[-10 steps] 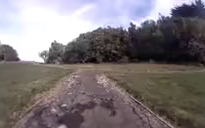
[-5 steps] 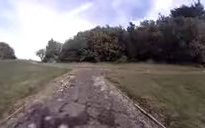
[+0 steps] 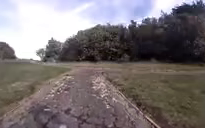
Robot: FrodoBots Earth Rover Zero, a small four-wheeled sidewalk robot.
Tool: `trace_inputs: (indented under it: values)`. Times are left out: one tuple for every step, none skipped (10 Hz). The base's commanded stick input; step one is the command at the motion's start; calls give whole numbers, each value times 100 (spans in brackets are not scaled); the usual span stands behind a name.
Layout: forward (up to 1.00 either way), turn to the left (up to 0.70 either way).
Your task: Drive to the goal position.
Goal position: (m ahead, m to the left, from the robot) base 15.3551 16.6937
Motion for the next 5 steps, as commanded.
trace_inputs:
  values:
    - [85,0]
    - [85,0]
    - [85,0]
    - [85,0]
    - [85,0]
